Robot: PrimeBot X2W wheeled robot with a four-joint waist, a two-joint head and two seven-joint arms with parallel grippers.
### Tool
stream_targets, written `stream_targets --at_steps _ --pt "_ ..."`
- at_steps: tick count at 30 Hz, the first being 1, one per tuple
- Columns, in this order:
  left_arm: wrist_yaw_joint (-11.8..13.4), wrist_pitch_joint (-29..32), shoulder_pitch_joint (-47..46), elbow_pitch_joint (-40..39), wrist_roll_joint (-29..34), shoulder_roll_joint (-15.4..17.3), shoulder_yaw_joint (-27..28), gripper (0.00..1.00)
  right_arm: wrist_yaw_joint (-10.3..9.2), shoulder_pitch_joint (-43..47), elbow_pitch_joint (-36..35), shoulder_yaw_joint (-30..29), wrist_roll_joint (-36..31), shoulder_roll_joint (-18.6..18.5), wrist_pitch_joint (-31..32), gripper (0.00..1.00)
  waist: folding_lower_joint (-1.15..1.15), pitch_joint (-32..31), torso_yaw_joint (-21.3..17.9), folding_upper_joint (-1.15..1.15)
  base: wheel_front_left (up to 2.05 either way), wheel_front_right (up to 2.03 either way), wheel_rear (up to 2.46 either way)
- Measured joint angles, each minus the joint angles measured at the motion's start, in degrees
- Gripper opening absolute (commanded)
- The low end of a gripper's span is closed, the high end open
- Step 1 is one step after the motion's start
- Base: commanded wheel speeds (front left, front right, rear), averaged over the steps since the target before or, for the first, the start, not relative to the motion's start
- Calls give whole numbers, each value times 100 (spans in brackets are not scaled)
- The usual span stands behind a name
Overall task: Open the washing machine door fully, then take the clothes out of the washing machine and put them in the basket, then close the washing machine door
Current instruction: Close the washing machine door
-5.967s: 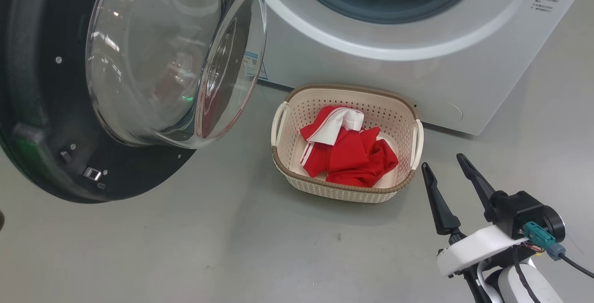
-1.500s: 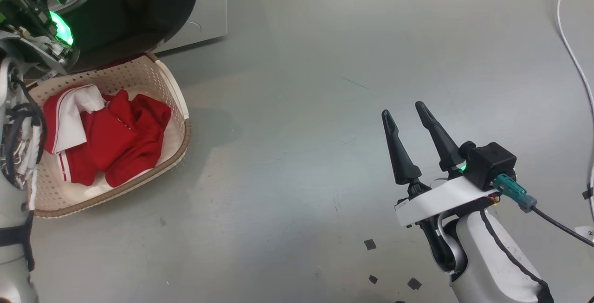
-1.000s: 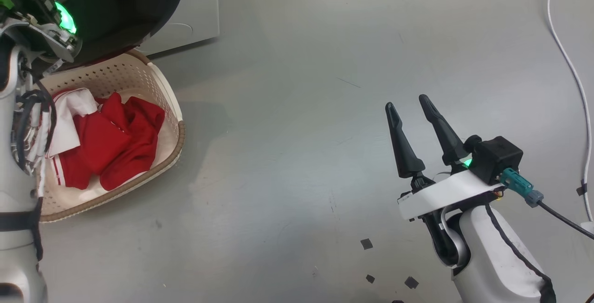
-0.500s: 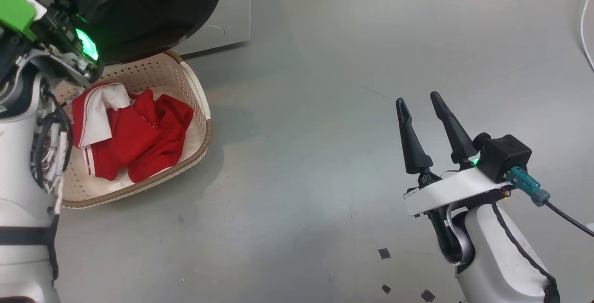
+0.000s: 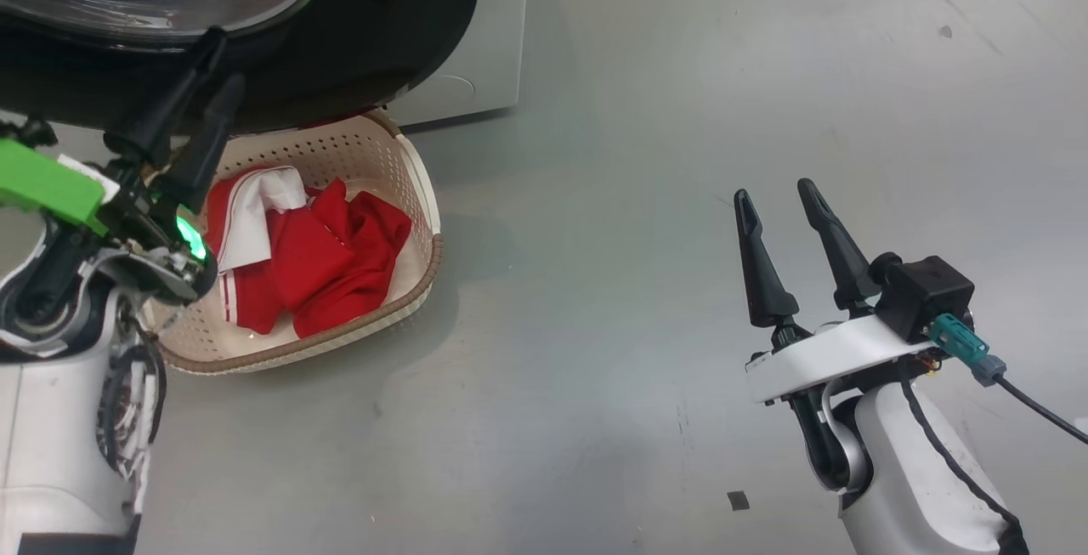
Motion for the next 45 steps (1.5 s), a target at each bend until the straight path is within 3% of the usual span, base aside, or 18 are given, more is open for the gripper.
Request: stream_targets --at_steps 8,18,33,39,41,45 --pt "0 -445 786 -374 219 -154 200 100 -1 207 76 -82 -54 -1 0 100 0 -266 221 0 0 0 0" --pt "-1 -1125 1915 -1039 519 -647 555 100 -3 525 148 -208 -121 -31 -1 100 0 -633 518 0 0 0 0" --pt "-1 -1848 3293 -1660 1251 -762 535 100 -65 952 257 -278 -191 -120 0 100 0 -1202 998 0 0 0 0" --pt "-1 -2758 3574 -2020 2126 -775 632 100 -65 1041 268 -240 -205 -111 0 100 0 -1457 1140 0 0 0 0" --pt "-2 -3016 3588 -2121 2910 -699 503 100 -68 1054 261 -256 -205 -113 0 100 0 -1512 1171 0 0 0 0" --pt "-2 -3479 3651 -2231 3741 -552 430 100 -96 1105 258 -259 -207 -118 0 100 0 -1581 1207 0 0 0 0"
